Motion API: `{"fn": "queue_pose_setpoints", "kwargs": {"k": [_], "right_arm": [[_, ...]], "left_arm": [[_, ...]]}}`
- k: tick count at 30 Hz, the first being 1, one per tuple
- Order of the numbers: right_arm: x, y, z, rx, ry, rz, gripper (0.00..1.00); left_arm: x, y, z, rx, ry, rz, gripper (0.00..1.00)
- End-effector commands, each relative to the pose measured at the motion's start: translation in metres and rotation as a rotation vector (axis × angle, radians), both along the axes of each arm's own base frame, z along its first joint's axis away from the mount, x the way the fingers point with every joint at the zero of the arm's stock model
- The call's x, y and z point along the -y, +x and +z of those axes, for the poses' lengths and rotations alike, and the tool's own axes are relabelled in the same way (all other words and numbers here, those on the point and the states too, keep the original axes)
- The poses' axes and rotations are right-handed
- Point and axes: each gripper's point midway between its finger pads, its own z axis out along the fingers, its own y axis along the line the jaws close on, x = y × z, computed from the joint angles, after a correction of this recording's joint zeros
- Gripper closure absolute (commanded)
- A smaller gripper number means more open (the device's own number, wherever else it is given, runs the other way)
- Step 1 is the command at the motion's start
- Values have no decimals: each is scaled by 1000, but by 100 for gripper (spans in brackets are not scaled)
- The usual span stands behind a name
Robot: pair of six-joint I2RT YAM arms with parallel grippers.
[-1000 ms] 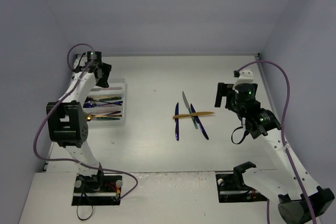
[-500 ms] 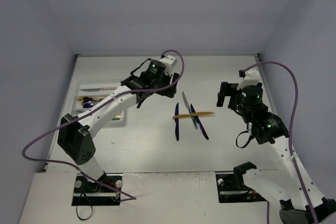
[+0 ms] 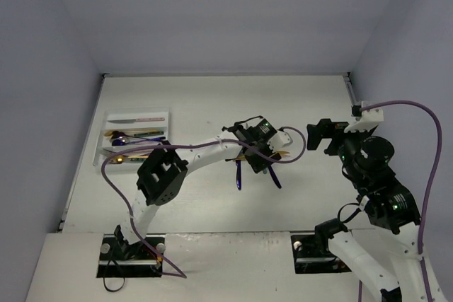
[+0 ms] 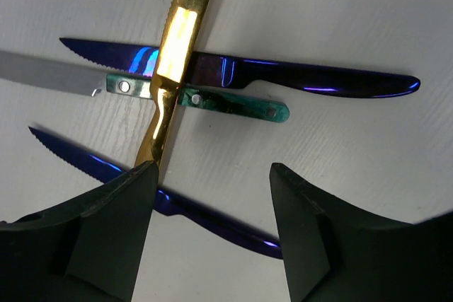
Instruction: Sort the eating utensils into containers
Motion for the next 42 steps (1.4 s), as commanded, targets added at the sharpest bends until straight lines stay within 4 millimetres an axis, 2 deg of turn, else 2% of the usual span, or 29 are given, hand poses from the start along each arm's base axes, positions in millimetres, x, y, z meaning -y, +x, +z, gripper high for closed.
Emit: {"fn": "queue_pose_setpoints", "kwargs": {"k": [1, 5, 12, 16, 25, 35, 42], "right_arm": [[2, -2, 28, 72, 12, 3, 0], [4, -6, 28, 71, 12, -4, 0], [4, -6, 21, 51, 13, -8, 0], [3, -3, 17, 38, 11, -5, 0], [1, 0, 14, 25, 6, 1, 0], [0, 6, 17, 17, -15, 1, 0], [-6, 10, 5, -19, 1, 11, 0]], "left_arm": [[9, 18, 25, 57, -23, -52, 41], [10, 21, 13, 41, 18, -60, 43], [4, 27, 17, 71, 32, -64, 43], [-4, 33, 6, 35, 44, -59, 44], [-10, 43, -15, -56, 51, -63, 48], [-3, 28, -33, -131, 51, -86, 60], [-4, 18, -42, -130, 92, -80, 66]]}}
